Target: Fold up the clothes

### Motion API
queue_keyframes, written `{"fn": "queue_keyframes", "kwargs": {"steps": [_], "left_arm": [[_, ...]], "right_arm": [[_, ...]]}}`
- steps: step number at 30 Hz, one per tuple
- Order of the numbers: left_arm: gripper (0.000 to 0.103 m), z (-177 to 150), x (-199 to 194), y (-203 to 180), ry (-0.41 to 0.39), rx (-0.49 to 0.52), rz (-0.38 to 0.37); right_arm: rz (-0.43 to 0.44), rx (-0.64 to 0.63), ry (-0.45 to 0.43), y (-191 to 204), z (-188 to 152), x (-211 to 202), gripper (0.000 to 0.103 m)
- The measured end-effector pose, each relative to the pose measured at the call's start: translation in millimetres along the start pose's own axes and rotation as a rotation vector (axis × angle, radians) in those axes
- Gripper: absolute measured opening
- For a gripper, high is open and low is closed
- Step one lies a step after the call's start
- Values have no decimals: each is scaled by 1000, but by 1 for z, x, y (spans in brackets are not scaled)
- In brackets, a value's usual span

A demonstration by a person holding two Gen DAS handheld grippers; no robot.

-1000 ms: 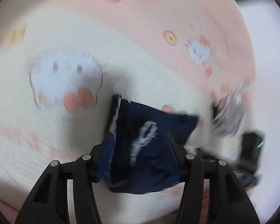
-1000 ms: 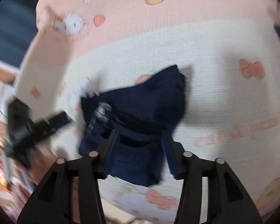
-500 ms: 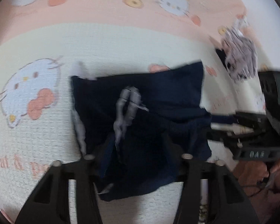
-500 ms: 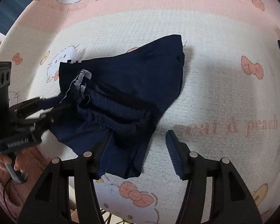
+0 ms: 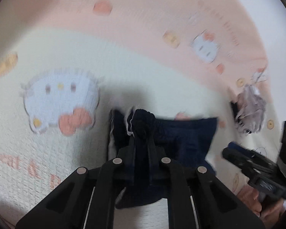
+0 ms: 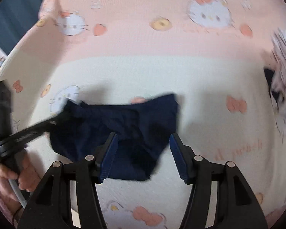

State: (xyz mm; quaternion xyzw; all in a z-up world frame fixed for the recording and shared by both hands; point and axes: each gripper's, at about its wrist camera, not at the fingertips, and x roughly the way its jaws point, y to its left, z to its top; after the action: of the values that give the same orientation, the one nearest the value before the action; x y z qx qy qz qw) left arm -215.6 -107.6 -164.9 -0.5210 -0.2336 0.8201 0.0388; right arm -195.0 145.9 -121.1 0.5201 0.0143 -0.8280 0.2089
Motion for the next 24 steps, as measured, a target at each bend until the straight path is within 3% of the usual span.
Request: {"fn": "queue_keyframes", "kwargs": {"steps": [4,6,11,12,13,15,18,21,24], "left_arm": [[15,0,7,-3,28,9,1],[25,0,10,-5,42,13,2],[24,-2,12,-9,53,47,15],[22,-2,10,-10,45,63,22],[21,-3,8,-11,37,80,29],[18,-3,2,-13,10,107,32],[16,2,-9,-17,-48,125,9],[16,9,7,-11,-20,100,19],[18,12,25,-2,29,31,12]], "right_arm": [[-10,-8,104,7,2,37,59],[12,17,146,5,3,52,59],[10,-48,84,9,14,60,59],[-8,-62,113,10,14,68,55],[0,-64,144,11,15,75,38],[13,-60,111,14,19,70,26],[23,-52,42,13,26,55,19],[30,-52,-21,7,34,46,17],[22,-26,38,4,39,73,18]]}}
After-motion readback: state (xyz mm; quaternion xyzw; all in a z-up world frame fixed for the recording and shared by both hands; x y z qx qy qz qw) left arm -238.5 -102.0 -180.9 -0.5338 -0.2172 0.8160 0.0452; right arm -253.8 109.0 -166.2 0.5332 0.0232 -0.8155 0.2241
